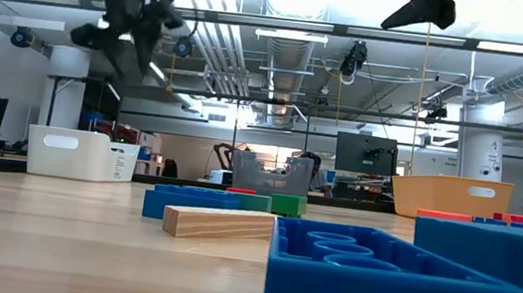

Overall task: Sort blocks by size
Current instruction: Put the top small green game piece into the black bin

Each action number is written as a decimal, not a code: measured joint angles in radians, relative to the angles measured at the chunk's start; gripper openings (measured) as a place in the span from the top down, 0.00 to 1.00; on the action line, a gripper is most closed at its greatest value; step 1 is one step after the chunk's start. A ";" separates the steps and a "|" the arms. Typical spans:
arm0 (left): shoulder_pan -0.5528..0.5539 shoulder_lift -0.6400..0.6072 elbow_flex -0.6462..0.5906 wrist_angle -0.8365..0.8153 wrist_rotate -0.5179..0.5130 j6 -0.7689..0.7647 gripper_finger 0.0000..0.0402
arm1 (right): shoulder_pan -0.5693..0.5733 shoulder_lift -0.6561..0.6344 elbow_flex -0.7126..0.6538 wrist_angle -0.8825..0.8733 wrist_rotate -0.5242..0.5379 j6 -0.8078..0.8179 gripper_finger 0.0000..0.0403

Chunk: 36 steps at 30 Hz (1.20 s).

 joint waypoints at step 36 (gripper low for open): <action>-0.744 -0.009 0.036 0.042 -0.258 -0.424 0.59 | 0.000 0.113 0.052 0.139 0.051 0.016 0.13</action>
